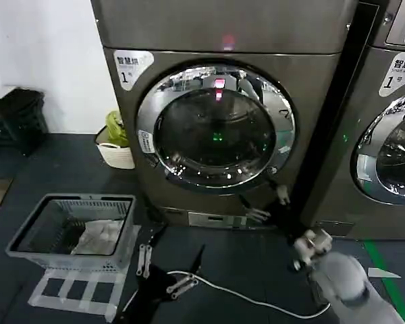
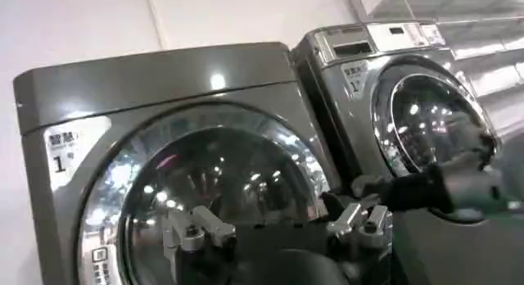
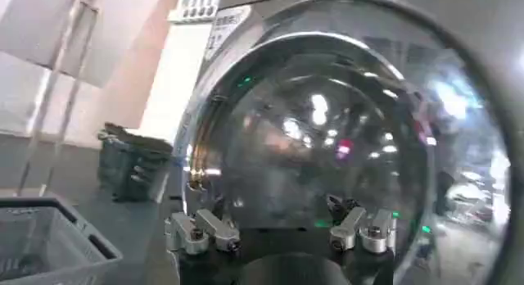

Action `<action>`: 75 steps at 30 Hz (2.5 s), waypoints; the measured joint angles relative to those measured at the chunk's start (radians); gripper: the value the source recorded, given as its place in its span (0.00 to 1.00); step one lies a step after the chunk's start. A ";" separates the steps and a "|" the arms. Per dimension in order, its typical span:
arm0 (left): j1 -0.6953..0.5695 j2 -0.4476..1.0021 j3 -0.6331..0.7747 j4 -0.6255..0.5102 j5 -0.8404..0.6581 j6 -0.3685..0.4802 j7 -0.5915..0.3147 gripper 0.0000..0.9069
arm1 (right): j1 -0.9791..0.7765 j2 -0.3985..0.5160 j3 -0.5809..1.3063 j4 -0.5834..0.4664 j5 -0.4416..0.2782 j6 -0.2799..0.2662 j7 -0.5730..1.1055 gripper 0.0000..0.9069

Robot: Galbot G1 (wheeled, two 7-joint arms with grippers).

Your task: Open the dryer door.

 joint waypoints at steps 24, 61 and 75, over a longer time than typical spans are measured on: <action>0.023 -0.021 -0.005 -0.016 0.022 -0.024 0.003 1.00 | 0.394 0.188 -0.287 -0.361 -0.001 0.034 -0.024 1.00; 0.054 -0.031 -0.017 -0.035 0.037 -0.055 0.002 1.00 | 0.628 0.543 -0.355 -0.810 -0.093 0.121 -0.059 1.00; 0.067 -0.039 -0.022 -0.041 0.052 -0.065 0.000 1.00 | 0.698 0.601 -0.393 -0.941 -0.050 0.169 -0.180 1.00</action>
